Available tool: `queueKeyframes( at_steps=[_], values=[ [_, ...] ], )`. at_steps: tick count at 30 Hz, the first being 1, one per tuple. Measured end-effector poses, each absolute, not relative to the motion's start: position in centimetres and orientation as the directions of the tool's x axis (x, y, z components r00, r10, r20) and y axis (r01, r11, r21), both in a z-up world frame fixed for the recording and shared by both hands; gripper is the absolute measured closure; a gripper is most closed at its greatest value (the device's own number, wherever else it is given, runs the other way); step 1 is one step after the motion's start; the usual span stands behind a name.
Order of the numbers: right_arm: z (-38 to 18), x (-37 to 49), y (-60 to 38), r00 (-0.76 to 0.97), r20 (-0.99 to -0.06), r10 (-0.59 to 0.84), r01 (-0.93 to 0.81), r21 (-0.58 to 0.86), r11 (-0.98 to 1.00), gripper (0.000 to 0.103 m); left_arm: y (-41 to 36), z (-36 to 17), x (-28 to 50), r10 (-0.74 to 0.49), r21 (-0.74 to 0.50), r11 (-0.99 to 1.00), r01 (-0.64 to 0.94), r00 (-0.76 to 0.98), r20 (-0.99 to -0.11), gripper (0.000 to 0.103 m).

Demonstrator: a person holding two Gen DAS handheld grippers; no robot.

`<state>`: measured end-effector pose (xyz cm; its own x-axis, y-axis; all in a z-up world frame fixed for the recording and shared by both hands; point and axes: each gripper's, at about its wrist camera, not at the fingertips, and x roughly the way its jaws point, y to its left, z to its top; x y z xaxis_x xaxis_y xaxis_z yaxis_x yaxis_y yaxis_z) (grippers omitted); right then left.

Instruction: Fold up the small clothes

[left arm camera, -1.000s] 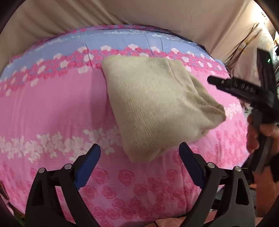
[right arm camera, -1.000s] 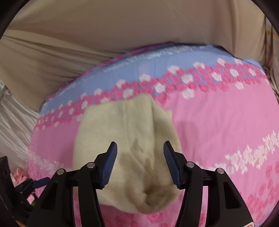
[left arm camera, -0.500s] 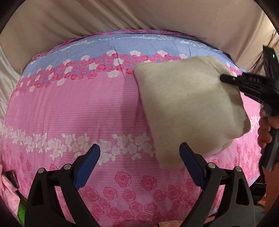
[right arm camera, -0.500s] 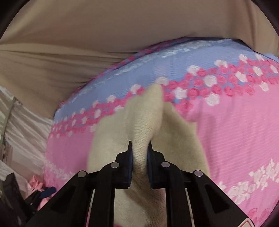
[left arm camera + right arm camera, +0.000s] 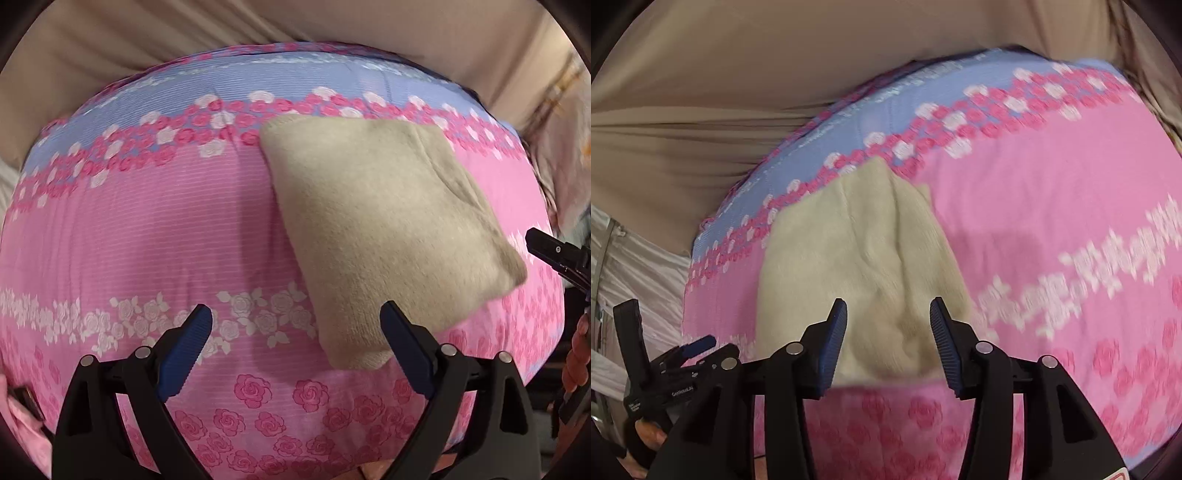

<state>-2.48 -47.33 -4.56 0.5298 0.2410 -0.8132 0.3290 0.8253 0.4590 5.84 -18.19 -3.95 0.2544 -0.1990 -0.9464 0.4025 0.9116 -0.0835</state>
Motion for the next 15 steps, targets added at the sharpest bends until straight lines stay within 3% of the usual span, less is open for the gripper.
queueKeyframes(
  at_steps=[4, 12, 13, 14, 15],
  values=[
    [-6.4, -4.6, -47.5, 0.520, -0.810, 0.271, 0.411, 0.516, 0.752, 0.046, -19.0, -5.0, 3.7, -0.229, -0.092, 0.831, 0.549, 0.187, -0.955, 0.012],
    [-9.3, -2.9, -45.8, 0.487, -0.788, 0.376, 0.454, 0.597, 0.662, 0.044, -22.8, -9.1, 0.8, -0.156, 0.034, 0.732, 0.680, 0.215, -0.964, 0.012],
    [-9.3, -2.3, -45.6, 0.485, -0.788, 0.379, 0.453, 0.598, 0.661, 0.048, -23.5, -9.5, 0.8, -0.165, 0.033, 0.724, 0.689, 0.220, -0.962, 0.019],
    [-9.0, -1.8, -45.4, 0.492, -0.780, 0.386, 0.442, 0.606, 0.661, 0.058, -23.8, -9.7, 1.0, -0.176, 0.037, 0.723, 0.690, 0.235, -0.956, 0.032],
    [-8.5, -1.3, -45.2, 0.497, -0.772, 0.396, 0.424, 0.615, 0.665, 0.081, -23.9, -10.0, 1.6, -0.147, 0.065, 0.733, 0.677, 0.252, -0.957, 0.057]
  ],
)
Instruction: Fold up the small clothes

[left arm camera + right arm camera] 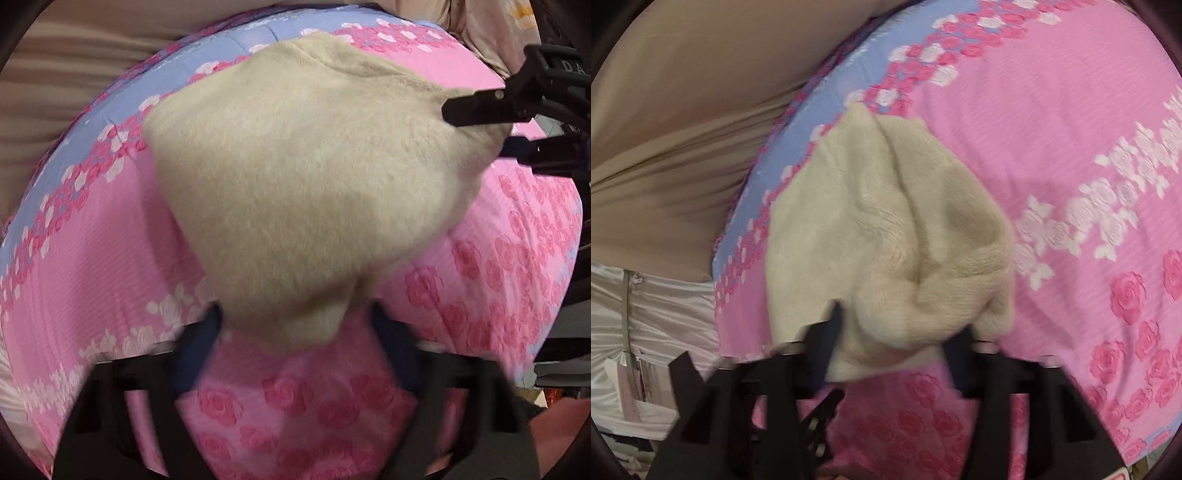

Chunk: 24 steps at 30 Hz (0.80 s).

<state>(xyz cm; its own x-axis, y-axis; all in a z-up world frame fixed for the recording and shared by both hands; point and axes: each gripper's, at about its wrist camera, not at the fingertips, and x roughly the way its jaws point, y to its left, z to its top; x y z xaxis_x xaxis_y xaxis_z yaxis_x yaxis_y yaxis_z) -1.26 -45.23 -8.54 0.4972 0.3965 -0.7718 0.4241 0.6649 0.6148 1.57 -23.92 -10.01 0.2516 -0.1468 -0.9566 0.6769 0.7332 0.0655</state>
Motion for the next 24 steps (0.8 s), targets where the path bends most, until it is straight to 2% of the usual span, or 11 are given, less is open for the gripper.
queueKeyframes(
  at_steps=[2, 3, 5, 7, 10, 12, 14, 17, 18, 22, 24],
  values=[
    [-6.2, -0.9, -45.0, 0.551, -0.715, 0.431, 0.366, 0.670, 0.645, 0.083, -22.4, -9.3, 3.3, -0.199, -0.027, 0.779, 0.626, 0.205, -0.958, 0.067],
    [-4.6, -1.1, -44.9, 0.585, -0.676, 0.448, 0.323, 0.701, 0.636, 0.084, -20.7, -8.0, 4.2, -0.253, -0.103, 0.806, 0.583, 0.183, -0.950, 0.070],
    [-2.0, -1.8, -44.3, 0.610, -0.648, 0.456, 0.260, 0.708, 0.657, 0.085, -18.5, -6.1, 4.9, -0.286, -0.131, 0.826, 0.548, 0.207, -0.936, 0.071],
    [-3.4, -2.4, -43.6, 0.572, -0.698, 0.431, 0.276, 0.659, 0.700, 0.085, -17.0, -5.8, 5.1, -0.259, -0.106, 0.843, 0.527, 0.226, -0.939, 0.076],
    [-12.0, -2.9, -42.7, 0.372, -0.851, 0.372, 0.392, 0.507, 0.768, 0.082, -16.3, -10.8, 4.7, -0.174, -0.084, 0.853, 0.515, 0.128, -0.976, 0.077],
    [-13.9, -4.0, -42.9, 0.383, -0.822, 0.422, 0.428, 0.562, 0.708, 0.078, -15.6, -11.8, 4.2, -0.142, -0.062, 0.865, 0.497, 0.125, -0.982, 0.077],
    [-11.9, -4.8, -43.0, 0.432, -0.805, 0.406, 0.419, 0.578, 0.700, 0.067, -13.9, -9.9, 3.9, -0.260, -0.175, 0.872, 0.458, 0.129, -0.957, 0.075],
    [-8.7, -5.4, -43.4, 0.455, -0.838, 0.301, 0.378, 0.488, 0.787, 0.042, -12.1, -6.7, 4.5, -0.354, -0.256, 0.867, 0.427, 0.169, -0.920, 0.055],
    [-8.3, -5.6, -43.7, 0.461, -0.845, 0.271, 0.372, 0.461, 0.806, 0.037, -11.6, -5.5, 5.3, -0.387, -0.290, 0.868, 0.403, 0.183, -0.904, 0.044],
    [-10.2, -5.6, -45.4, 0.450, -0.831, 0.326, 0.385, 0.510, 0.769, 0.029, -12.0, -3.4, 8.2, -0.536, -0.467, 0.824, 0.322, 0.174, -0.826, 0.010],
    [-11.4, -4.9, -45.8, 0.456, -0.823, 0.340, 0.396, 0.530, 0.750, 0.027, -13.0, -4.2, 10.4, -0.576, -0.523, 0.803, 0.287, 0.142, -0.805, 0.009]
  ],
)
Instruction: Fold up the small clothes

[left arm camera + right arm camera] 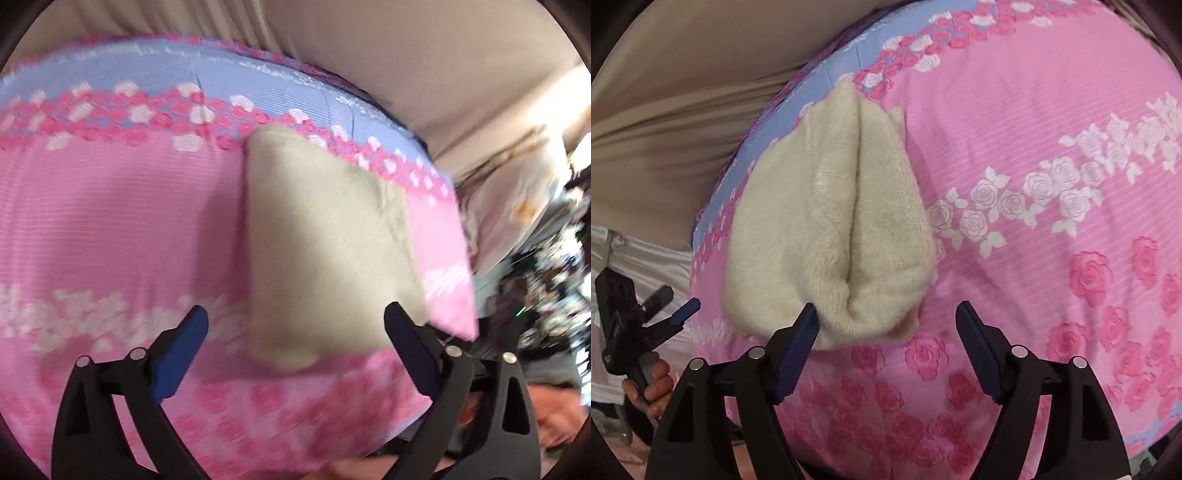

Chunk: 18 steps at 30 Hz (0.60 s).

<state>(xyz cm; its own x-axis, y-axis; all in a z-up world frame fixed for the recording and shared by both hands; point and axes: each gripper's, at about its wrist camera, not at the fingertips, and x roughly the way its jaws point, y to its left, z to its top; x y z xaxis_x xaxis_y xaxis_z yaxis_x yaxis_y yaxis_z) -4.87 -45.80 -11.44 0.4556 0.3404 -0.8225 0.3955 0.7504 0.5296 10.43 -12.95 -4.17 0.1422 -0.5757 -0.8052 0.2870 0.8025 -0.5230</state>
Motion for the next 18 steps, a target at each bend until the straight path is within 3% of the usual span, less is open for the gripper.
queueKeyframes(
  at_steps=[3, 7, 8, 9, 12, 14, 18],
  values=[
    [-12.9, -2.7, -46.0, 0.499, -0.790, 0.356, 0.404, 0.576, 0.711, 0.018, -15.0, -7.4, 12.5, -0.550, -0.522, 0.822, 0.229, 0.077, -0.832, 0.009],
    [-15.3, -0.1, -45.4, 0.480, -0.754, 0.448, 0.423, 0.646, 0.635, 0.018, -16.8, -12.3, 13.4, -0.522, -0.521, 0.840, 0.155, -0.036, -0.852, 0.014],
    [-15.8, 0.2, -45.1, 0.474, -0.741, 0.475, 0.422, 0.665, 0.617, 0.022, -16.7, -13.3, 13.3, -0.549, -0.552, 0.826, 0.115, -0.059, -0.834, 0.019],
    [-15.9, 0.5, -44.7, 0.475, -0.733, 0.488, 0.409, 0.674, 0.615, 0.042, -16.6, -13.8, 13.0, -0.576, -0.580, 0.810, 0.084, -0.071, -0.815, 0.034],
    [-13.4, 0.7, -44.2, 0.487, -0.755, 0.439, 0.374, 0.634, 0.677, 0.063, -16.5, -12.6, 12.7, -0.605, -0.606, 0.793, 0.059, -0.036, -0.795, 0.054],
    [-10.1, 0.4, -44.8, 0.529, -0.750, 0.398, 0.337, 0.615, 0.713, 0.068, -17.0, -10.4, 12.2, -0.628, -0.626, 0.774, 0.092, -0.010, -0.778, 0.058],
    [-4.9, -0.8, -45.7, 0.564, -0.760, 0.324, 0.246, 0.529, 0.812, 0.068, -17.7, -7.7, 10.7, -0.691, -0.686, 0.719, 0.116, 0.004, -0.723, 0.056]
  ],
)
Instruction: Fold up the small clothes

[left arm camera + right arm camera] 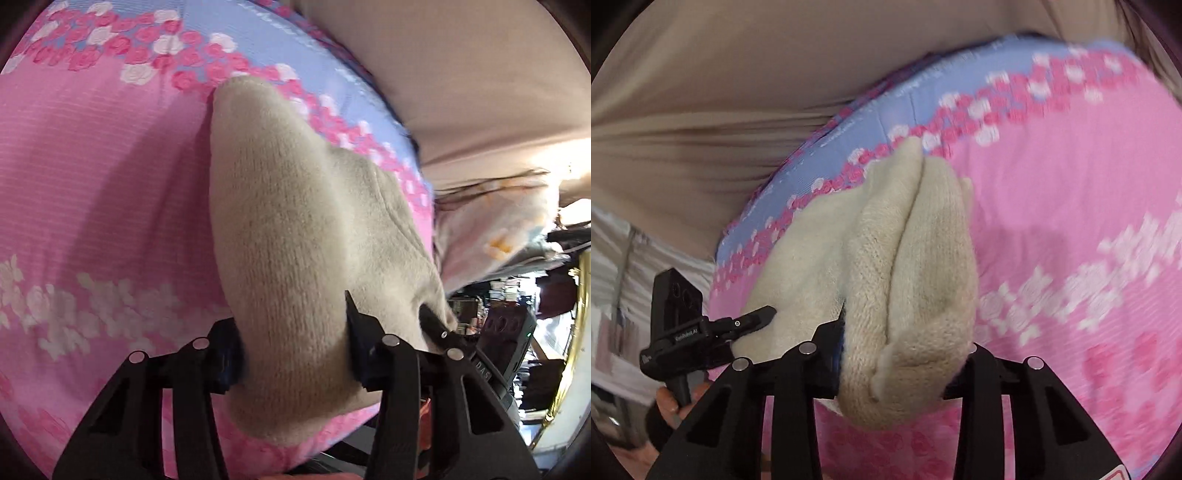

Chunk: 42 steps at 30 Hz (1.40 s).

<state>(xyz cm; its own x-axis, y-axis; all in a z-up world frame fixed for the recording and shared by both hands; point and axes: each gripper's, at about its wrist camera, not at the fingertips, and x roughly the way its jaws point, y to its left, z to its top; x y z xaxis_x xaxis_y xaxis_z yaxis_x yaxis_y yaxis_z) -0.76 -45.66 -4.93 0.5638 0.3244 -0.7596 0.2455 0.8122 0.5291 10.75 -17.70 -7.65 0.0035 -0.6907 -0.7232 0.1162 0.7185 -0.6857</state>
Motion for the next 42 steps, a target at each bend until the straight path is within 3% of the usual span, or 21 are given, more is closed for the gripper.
queueKeyframes(
  at_steps=[3, 5, 8, 10, 12, 20, 22, 23, 24, 25, 27, 31, 39, 42],
  values=[
    [-8.0, -1.3, -46.7, 0.458, -0.820, 0.343, 0.257, 0.492, 0.832, 0.054, -19.2, -10.8, 8.9, -0.582, -0.582, 0.802, 0.134, -0.046, -0.812, 0.047],
    [-11.5, -2.5, -47.6, 0.352, -0.879, 0.323, 0.319, 0.437, 0.841, 0.051, -19.0, -12.4, 8.1, -0.570, -0.575, 0.814, 0.087, -0.073, -0.818, 0.044],
    [-10.3, -3.6, -49.0, 0.458, -0.820, 0.343, 0.346, 0.520, 0.781, 0.042, -17.9, -10.6, 8.0, -0.588, -0.588, 0.806, 0.069, -0.012, -0.808, 0.044],
    [-8.8, -2.6, -49.6, 0.506, -0.810, 0.296, 0.326, 0.497, 0.804, 0.031, -18.0, -8.9, 8.5, -0.552, -0.545, 0.831, 0.112, 0.047, -0.832, 0.028],
    [-8.9, -0.5, -49.9, 0.500, -0.807, 0.313, 0.292, 0.498, 0.817, 0.029, -18.1, -8.8, 9.4, -0.548, -0.541, 0.834, 0.110, 0.050, -0.835, 0.023],
    [-13.5, 3.8, -49.1, 0.400, -0.803, 0.442, 0.315, 0.574, 0.756, 0.027, -20.4, -11.7, 11.8, -0.509, -0.509, 0.859, 0.062, -0.020, -0.861, 0.023],
    [-13.5, 3.8, -48.8, 0.404, -0.805, 0.434, 0.319, 0.569, 0.758, 0.030, -20.9, -11.5, 11.8, -0.503, -0.503, 0.861, 0.079, -0.022, -0.864, 0.026],
    [-13.3, 3.6, -48.8, 0.413, -0.801, 0.434, 0.318, 0.573, 0.755, 0.036, -21.2, -11.3, 11.8, -0.494, -0.494, 0.865, 0.085, -0.020, -0.869, 0.027],
    [-13.1, 3.5, -48.8, 0.420, -0.797, 0.435, 0.312, 0.577, 0.755, 0.053, -21.5, -11.0, 11.8, -0.483, -0.481, 0.871, 0.101, -0.010, -0.876, 0.033],
    [-12.8, 3.5, -48.8, 0.430, -0.792, 0.433, 0.308, 0.580, 0.754, 0.062, -21.9, -10.9, 11.7, -0.480, -0.477, 0.871, 0.115, -0.006, -0.877, 0.040],
    [-11.8, 3.1, -48.8, 0.450, -0.789, 0.417, 0.299, 0.574, 0.763, 0.067, -22.5, -10.2, 11.6, -0.458, -0.452, 0.878, 0.154, 0.003, -0.889, 0.049],
    [-9.2, 2.5, -49.2, 0.519, -0.758, 0.394, 0.281, 0.587, 0.759, 0.070, -23.8, -7.9, 11.8, -0.453, -0.435, 0.874, 0.215, 0.038, -0.891, 0.060],
    [-0.7, 3.1, -53.0, 0.656, -0.693, 0.299, 0.217, 0.552, 0.805, 0.070, -27.8, -0.6, 13.6, -0.537, -0.467, 0.814, 0.346, 0.141, -0.832, 0.061],
    [0.8, 3.5, -55.4, 0.690, -0.672, 0.269, 0.230, 0.556, 0.799, 0.066, -29.9, 0.9, 14.3, -0.560, -0.469, 0.791, 0.394, 0.157, -0.813, 0.057]
  ],
)
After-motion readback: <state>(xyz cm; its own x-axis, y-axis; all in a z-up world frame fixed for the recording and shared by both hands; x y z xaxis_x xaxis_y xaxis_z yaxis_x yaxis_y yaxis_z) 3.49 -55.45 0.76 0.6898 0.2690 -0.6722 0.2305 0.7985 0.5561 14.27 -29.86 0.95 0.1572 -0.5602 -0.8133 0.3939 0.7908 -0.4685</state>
